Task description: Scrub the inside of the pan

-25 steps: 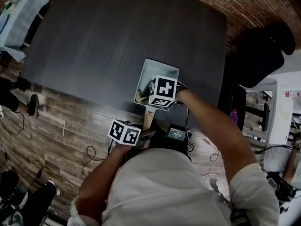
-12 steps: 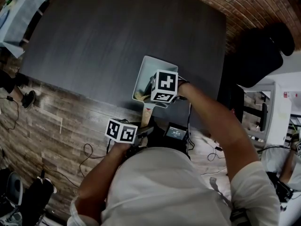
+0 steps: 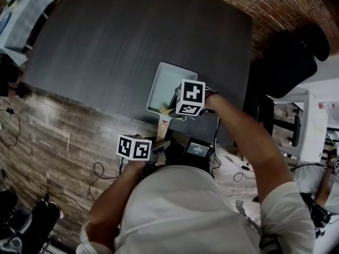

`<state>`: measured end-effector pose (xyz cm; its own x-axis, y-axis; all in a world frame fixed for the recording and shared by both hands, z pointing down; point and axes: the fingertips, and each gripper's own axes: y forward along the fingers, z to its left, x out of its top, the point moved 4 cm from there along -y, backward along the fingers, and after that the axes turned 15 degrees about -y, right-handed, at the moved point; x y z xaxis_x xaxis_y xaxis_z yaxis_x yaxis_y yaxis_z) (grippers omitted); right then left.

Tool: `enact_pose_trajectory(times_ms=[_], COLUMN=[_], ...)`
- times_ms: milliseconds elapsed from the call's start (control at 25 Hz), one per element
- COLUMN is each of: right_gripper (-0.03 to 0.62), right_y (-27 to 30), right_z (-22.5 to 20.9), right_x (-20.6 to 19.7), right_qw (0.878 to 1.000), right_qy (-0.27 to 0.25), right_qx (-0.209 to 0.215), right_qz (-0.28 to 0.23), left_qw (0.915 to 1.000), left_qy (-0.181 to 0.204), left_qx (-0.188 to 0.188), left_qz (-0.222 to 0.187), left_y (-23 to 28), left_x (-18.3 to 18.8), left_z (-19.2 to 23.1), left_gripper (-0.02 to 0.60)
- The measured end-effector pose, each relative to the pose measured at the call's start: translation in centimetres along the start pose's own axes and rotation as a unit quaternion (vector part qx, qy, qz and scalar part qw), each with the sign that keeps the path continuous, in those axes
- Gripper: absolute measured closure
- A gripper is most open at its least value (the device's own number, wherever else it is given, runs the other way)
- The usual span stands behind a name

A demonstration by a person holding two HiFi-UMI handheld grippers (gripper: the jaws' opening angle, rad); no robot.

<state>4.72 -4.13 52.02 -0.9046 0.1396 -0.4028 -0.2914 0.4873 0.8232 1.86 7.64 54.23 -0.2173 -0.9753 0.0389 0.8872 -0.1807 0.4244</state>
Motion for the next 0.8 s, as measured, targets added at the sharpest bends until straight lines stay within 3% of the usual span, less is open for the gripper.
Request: enact_pose_trajectory(times_ms=[440,600,800], right_gripper=[0.528,0.528,0.528], right_y=[-0.8,-2.8,-5.1], right_z=[-0.1,-2.0,-4.7], right_x=[-0.9,-0.5,-1.5], right_qw=[0.999,0.996,0.982], right_qy=[0.002,0.003,-0.039], right_qx=[-0.033,-0.089,-0.181], right_qz=[-0.007,-0.024,0.03], left_qw=[1.0,1.0,1.0], left_qy=[-0.001,-0.001,-0.002], left_qx=[0.002,0.001,0.001], left_qz=[-0.008,-0.008,-0.008], left_y=[-0.2,-0.2,-0.4], left_x=[-0.1,0.0,0.1], left_z=[0.1,0.1,0.0], left_gripper=[0.52,0.52,0.521])
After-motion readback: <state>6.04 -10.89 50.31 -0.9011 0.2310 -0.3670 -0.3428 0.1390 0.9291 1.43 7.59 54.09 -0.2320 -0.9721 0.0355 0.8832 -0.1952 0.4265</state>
